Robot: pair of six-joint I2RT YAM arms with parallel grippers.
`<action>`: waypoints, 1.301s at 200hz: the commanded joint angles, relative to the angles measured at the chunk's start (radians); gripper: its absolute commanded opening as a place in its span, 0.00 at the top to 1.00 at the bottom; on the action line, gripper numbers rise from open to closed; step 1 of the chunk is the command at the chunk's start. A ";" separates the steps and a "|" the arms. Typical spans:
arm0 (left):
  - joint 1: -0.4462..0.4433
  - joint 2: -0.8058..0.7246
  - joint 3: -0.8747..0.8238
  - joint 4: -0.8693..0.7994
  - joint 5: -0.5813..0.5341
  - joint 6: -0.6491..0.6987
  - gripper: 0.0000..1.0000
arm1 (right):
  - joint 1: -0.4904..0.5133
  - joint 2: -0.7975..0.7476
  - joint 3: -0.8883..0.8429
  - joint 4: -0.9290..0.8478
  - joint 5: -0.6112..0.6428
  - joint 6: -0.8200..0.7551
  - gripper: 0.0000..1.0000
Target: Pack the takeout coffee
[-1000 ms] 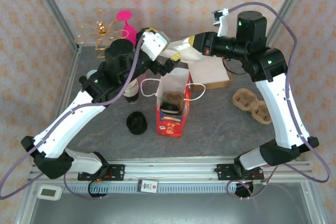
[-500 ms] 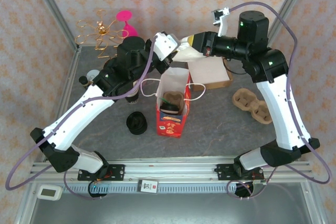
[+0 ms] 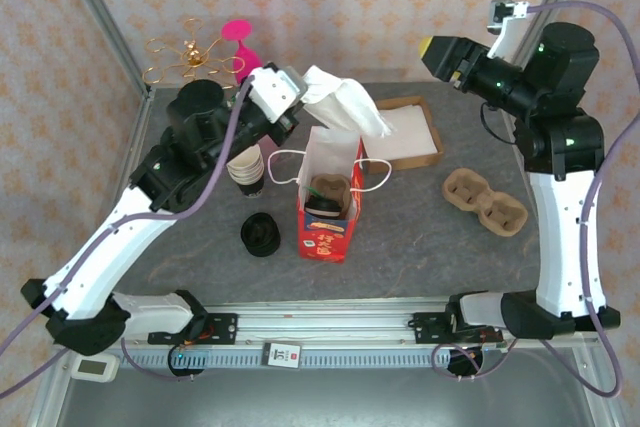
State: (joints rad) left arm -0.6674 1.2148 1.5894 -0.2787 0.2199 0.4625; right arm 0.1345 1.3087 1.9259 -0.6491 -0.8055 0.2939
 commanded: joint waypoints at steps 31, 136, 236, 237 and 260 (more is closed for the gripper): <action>0.003 -0.007 -0.010 0.092 0.133 -0.049 1.00 | 0.127 -0.052 -0.289 0.182 -0.216 -0.198 0.20; 0.002 0.068 0.037 0.195 0.160 -0.392 1.00 | 0.444 -0.308 -0.684 0.611 0.009 -0.558 0.00; -0.039 0.046 -0.046 0.192 0.213 -0.494 1.00 | 0.521 -0.232 -0.651 0.756 0.292 -0.765 0.00; -0.039 0.044 -0.048 0.191 0.213 -0.494 1.00 | 0.521 -0.231 -0.650 0.757 0.296 -0.765 0.00; -0.045 0.022 -0.082 0.188 0.209 -0.492 1.00 | 0.521 -0.201 -0.623 0.709 0.309 -0.794 0.13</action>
State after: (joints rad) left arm -0.7010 1.2766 1.5326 -0.0917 0.4126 -0.0120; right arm 0.6502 1.0916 1.2457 0.0410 -0.5510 -0.4545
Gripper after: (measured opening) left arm 0.065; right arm 0.927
